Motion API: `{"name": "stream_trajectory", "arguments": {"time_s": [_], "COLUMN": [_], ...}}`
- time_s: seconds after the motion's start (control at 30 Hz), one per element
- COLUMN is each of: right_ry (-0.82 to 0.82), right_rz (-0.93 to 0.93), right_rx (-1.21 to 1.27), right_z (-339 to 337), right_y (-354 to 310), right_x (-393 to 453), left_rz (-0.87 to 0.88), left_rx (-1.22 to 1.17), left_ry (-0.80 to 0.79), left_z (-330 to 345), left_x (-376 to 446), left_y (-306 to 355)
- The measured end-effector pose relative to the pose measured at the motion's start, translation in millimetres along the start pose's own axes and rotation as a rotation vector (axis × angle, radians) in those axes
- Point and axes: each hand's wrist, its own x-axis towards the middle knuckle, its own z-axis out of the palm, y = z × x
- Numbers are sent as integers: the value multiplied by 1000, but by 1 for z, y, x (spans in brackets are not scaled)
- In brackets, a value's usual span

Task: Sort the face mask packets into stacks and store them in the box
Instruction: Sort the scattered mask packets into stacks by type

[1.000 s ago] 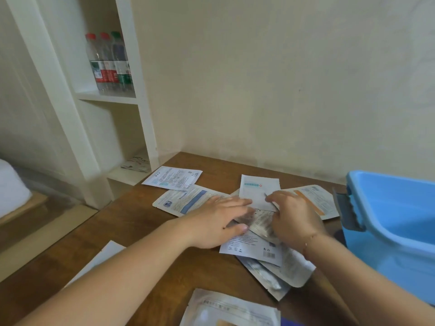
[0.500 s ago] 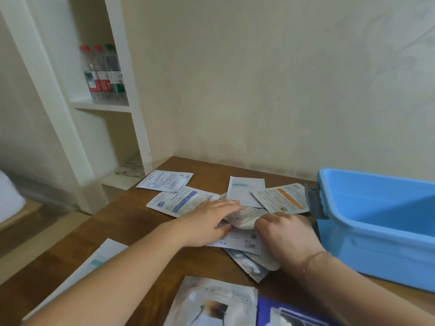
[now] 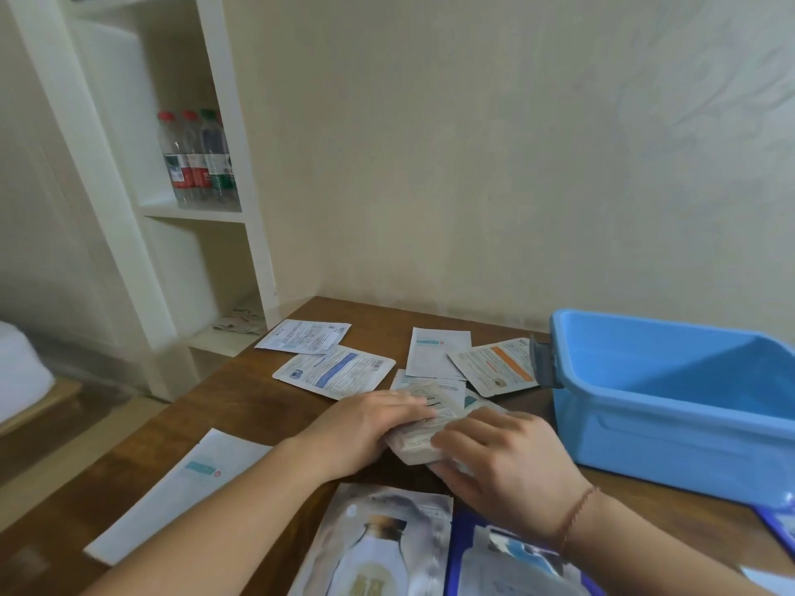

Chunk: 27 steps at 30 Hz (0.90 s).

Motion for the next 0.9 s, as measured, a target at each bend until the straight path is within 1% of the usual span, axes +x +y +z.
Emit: {"name": "stream_trajectory", "arguments": {"time_s": [0.07,0.13,0.2,0.27,0.3,0.33,0.4,0.43,0.53,0.63,0.67,0.73,0.83,0.9], "right_ry": [68,94,89,28,-14,-56,-94,-100,-117,-61,-34,11,-53,-78], "right_rz": [155,398,580,678,721,775,894,932,961,1054,1094,1166,1205,1197], "right_rx": [93,292,547,738,828,928,1126,1175,1170,1313,1353,1441,1503,1497], "right_z": [-9,-18,-22,-22,-21,-20,-19,-20,-23,-19,-18,-18,-20,-20], "right_y": [5,7,5,0,-3,-6,-14,-18,-26,-31,-31,-35,-39,-40], "right_x": [-2,-5,-5,2,8,16,34,42,59,67,68,66,58,52], "left_rz": [-46,-140,-236,-317,-333,-350,-386,-410,-474,-467,-494,-594,-709,-731], "left_rx": [-72,-218,-462,-757,-885,-982,-1136,-1207,-1322,-1399,-1451,-1548,-1478,-1417], "left_ry": [47,133,281,433,465,461,401,368,266,146,139,180,253,252], "left_z": [-4,-12,-23,-34,-37,-40,-45,-45,-46,-44,-43,-39,-32,-32], "left_x": [-8,-20,-31,-39,-42,-45,-49,-52,-60,-70,-75,-87,-112,-131], "left_y": [0,5,16,25,28,31,38,41,46,51,54,60,76,86]}}
